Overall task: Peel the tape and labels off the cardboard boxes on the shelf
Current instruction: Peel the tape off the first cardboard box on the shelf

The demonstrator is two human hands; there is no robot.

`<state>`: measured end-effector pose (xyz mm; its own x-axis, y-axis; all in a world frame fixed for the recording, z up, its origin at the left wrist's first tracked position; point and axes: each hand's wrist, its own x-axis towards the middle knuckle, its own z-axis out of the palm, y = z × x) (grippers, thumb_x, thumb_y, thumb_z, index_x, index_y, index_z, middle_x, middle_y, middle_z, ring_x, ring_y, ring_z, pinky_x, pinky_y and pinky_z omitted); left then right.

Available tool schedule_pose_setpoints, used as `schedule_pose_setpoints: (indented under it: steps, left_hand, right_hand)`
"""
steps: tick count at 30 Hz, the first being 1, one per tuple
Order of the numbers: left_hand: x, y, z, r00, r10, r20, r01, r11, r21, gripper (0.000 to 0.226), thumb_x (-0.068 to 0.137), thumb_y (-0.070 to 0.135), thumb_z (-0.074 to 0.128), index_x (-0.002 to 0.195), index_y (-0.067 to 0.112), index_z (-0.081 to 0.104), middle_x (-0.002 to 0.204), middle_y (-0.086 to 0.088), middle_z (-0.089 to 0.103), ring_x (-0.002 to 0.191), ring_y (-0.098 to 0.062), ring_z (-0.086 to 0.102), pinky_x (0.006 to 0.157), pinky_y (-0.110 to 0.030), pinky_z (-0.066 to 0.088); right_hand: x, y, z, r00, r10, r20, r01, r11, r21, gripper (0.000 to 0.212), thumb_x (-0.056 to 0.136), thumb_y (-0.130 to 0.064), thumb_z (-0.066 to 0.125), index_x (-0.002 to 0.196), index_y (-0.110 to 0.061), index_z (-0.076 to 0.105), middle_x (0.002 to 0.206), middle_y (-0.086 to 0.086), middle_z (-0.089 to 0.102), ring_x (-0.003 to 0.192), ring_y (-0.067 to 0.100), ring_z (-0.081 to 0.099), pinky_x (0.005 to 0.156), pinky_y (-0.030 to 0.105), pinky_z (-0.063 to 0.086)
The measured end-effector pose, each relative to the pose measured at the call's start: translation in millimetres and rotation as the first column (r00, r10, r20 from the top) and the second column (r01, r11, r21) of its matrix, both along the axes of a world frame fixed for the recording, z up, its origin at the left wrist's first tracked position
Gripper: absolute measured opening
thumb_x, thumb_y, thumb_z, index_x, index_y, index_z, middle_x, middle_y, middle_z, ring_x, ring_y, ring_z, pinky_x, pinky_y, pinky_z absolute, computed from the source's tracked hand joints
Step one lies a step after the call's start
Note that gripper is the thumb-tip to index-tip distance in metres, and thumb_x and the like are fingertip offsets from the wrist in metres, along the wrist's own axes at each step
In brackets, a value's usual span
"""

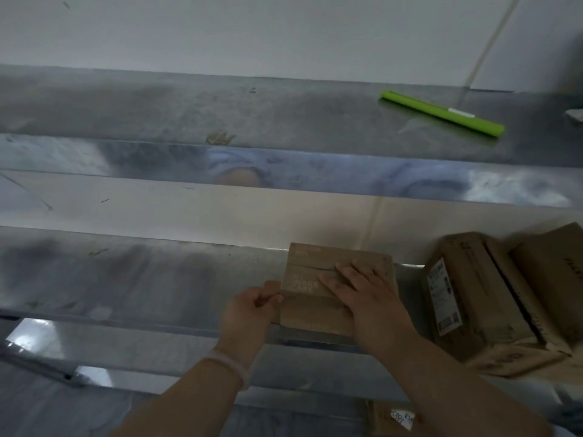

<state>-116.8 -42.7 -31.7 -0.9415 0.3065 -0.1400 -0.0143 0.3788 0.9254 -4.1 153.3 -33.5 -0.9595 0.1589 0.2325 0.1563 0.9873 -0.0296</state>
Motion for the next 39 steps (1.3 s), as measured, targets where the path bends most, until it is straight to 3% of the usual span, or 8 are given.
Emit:
schedule_pose_setpoints:
  steps: [3,6,10,13,18,27,35,39]
  left_hand:
    - [-0.1,1.1,1.0,1.000,-0.009,-0.004,0.009,1.000,-0.014,0.009,0.083,0.021,0.074,0.080,0.026,0.066,0.078,0.011,0.067,0.075,-0.005,0.062,0.059,-0.009,0.042]
    - [-0.6,1.7,1.8,0.999,-0.033,-0.028,0.032,0.999,-0.039,0.007,0.084,0.019,0.072,0.084,0.023,0.066,0.078,0.013,0.066,0.075,-0.003,0.061,0.057,-0.004,0.040]
    - [-0.5,1.6,7.3,0.992,-0.075,-0.102,0.069,0.995,-0.067,0.016,0.085,0.014,0.069,0.077,0.026,0.062,0.073,0.015,0.061,0.069,0.002,0.056,0.061,-0.006,0.044]
    - [-0.5,2.3,8.7,0.971,-0.134,-0.198,0.104,0.982,-0.156,0.020,0.087,0.013,0.065,0.074,0.026,0.059,0.068,0.017,0.057,0.065,-0.002,0.053,0.054,-0.005,0.038]
    - [-1.6,5.1,3.7,0.965,-0.147,-0.216,0.103,0.974,-0.201,0.026,0.090,0.014,0.062,0.070,0.028,0.054,0.069,0.011,0.056,0.064,-0.005,0.052,0.053,-0.009,0.034]
    - [2.8,12.7,0.2,0.999,0.004,0.039,-0.001,0.998,-0.062,0.012,0.084,0.021,0.071,0.079,0.018,0.061,0.077,0.001,0.063,0.072,-0.012,0.057,0.058,-0.021,0.040]
    - [0.9,9.8,6.1,0.992,-0.092,-0.083,0.079,0.985,-0.152,0.025,0.089,0.013,0.063,0.069,0.027,0.053,0.068,0.009,0.056,0.066,-0.011,0.054,0.056,-0.020,0.037]
    - [-0.6,9.2,4.7,0.993,-0.118,-0.001,0.118,0.990,-0.081,0.023,0.090,0.010,0.060,0.072,0.023,0.055,0.071,0.005,0.057,0.070,-0.013,0.054,0.060,-0.022,0.040]
  right_hand:
    - [-1.0,-2.1,-1.6,1.000,-0.016,0.009,0.016,1.000,-0.026,0.079,0.064,-0.024,0.078,0.136,-0.039,0.048,0.135,0.002,0.056,0.124,0.032,0.052,0.107,0.051,0.037]
    - [-0.6,-2.4,-2.5,0.999,-0.014,-0.032,0.013,0.999,-0.047,0.072,0.069,-0.025,0.078,0.135,-0.039,0.051,0.135,0.002,0.056,0.125,0.032,0.052,0.107,0.052,0.035]
    - [-1.0,-2.9,-1.9,0.997,-0.009,-0.073,0.005,0.998,-0.056,0.071,0.068,-0.025,0.080,0.133,-0.037,0.053,0.133,0.004,0.058,0.121,0.034,0.055,0.104,0.054,0.037]
    - [-1.0,-2.4,-2.0,0.998,-0.021,-0.053,0.018,0.998,-0.057,0.070,0.070,-0.030,0.078,0.134,-0.038,0.052,0.134,0.002,0.057,0.122,0.033,0.054,0.106,0.053,0.035]
    - [-0.6,-1.1,-2.0,0.998,-0.016,-0.058,0.013,0.999,-0.052,0.069,0.070,-0.034,0.077,0.134,-0.038,0.051,0.134,0.001,0.057,0.123,0.032,0.053,0.106,0.053,0.036]
    - [1.5,-2.5,0.7,0.998,-0.002,-0.069,0.001,1.000,-0.024,0.076,0.064,-0.035,0.078,0.135,-0.036,0.051,0.134,0.002,0.056,0.123,0.032,0.053,0.105,0.054,0.038]
    - [3.3,-2.9,3.1,0.999,0.002,-0.044,-0.004,1.000,-0.029,0.075,0.068,-0.035,0.072,0.139,-0.035,0.048,0.139,0.003,0.053,0.127,0.033,0.050,0.107,0.056,0.036]
    - [2.7,-1.7,2.2,1.000,0.000,-0.008,0.000,1.000,-0.029,0.079,0.066,-0.039,0.071,0.140,-0.036,0.045,0.140,0.002,0.051,0.129,0.032,0.047,0.108,0.056,0.034]
